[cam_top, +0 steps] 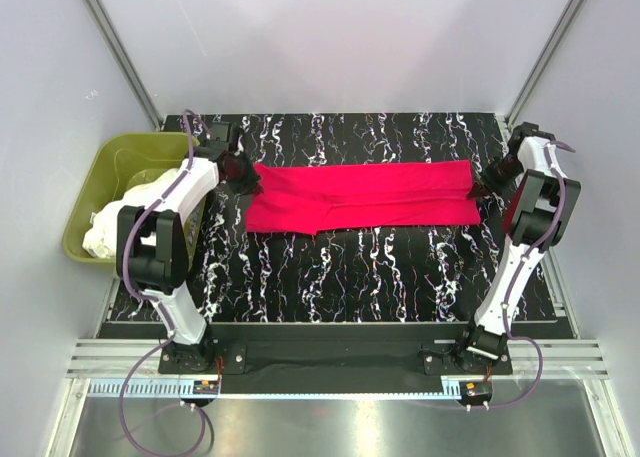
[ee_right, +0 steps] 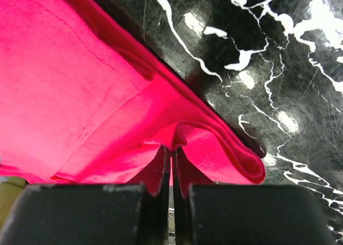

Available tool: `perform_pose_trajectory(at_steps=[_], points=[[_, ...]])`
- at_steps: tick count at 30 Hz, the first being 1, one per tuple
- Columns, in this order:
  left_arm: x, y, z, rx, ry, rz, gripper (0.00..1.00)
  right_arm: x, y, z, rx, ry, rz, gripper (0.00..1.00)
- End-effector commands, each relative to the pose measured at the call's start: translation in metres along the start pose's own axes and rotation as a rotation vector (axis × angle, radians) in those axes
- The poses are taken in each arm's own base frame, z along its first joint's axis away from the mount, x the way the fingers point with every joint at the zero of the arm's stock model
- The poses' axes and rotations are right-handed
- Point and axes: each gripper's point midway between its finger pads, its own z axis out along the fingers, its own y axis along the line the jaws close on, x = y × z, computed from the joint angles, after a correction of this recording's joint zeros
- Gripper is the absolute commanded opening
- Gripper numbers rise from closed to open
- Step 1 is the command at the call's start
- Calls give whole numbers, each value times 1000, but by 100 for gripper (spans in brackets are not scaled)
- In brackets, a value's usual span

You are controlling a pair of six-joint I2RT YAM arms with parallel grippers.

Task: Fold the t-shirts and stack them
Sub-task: Fold the tshirt

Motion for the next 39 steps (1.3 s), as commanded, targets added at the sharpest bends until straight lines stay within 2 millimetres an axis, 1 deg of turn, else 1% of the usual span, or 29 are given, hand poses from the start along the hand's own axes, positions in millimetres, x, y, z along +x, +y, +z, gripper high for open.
perform_pose_trajectory(at_steps=[1, 6, 13, 17, 20, 21, 22, 23, 24, 25, 26, 27, 28, 29, 30, 31, 32, 33, 34, 35, 36, 37, 39], points=[[-18, -10, -3, 28, -33, 16, 0, -5, 7, -5, -1, -12, -24, 1], [-20, -7, 2, 17, -27, 10, 0, -9, 12, -3, -3, -17, -24, 3], [-22, -1, 9, -8, -19, 3, 0, -8, 18, 1, -5, -8, -25, 6], [-23, 0, 12, -8, -16, 10, 0, -9, 16, 4, 4, -4, -19, 11], [-30, -3, 14, -7, -26, 38, 0, -13, 17, 2, 12, -15, -33, 21], [-38, -7, 10, -3, -45, 57, 0, -17, 19, -4, 19, -26, -42, 25], [-45, -9, 7, -11, -70, 68, 9, -21, 18, -9, 33, -37, -52, 35], [-50, -12, 5, -12, -86, 81, 21, -26, 13, -14, 72, -61, -73, 40], [-60, -18, -4, -17, -108, 107, 25, -29, 14, -28, 93, -78, -90, 46], [-65, -19, -9, -32, -125, 122, 32, -34, 6, -37, 148, -113, -102, 53], [-66, -22, -13, -38, -131, 141, 36, -36, 3, -46, 170, -134, -120, 56], [-66, -21, -21, -52, -132, 160, 42, -33, 2, -61, 176, -160, -129, 57], [-64, -21, -26, -56, -131, 165, 49, -31, 2, -67, 174, -175, -134, 58], [-59, -21, -29, -57, -124, 171, 62, -27, 2, -72, 165, -179, -131, 58], [-52, -20, -38, -55, -129, 181, 64, -17, 1, -77, 145, -180, -130, 58], [-47, -21, -42, -45, -131, 196, 64, -6, 7, -76, 92, -156, -126, 58], [-36, -27, -45, -27, -126, 223, 64, 1, 9, -75, 61, -146, -108, 57], [-25, -26, -49, -10, -123, 242, 63, 14, 6, -67, 35, -128, -101, 55], [-14, -29, -49, 14, -100, 249, 60, 24, 11, -62, -12, -99, -103, 54], [-3, -30, -48, 30, -71, 249, 58, 30, 11, -57, -27, -86, -98, 54], [12, -24, -41, 38, -32, 230, 54, 36, 7, -48, -34, -69, -94, 54], [23, -27, -38, 74, 7, 223, 52, 39, 6, -45, -34, -60, -92, 54], [36, -23, -33, 98, 40, 210, 48, 41, 2, -43, -30, -54, -101, 55]])
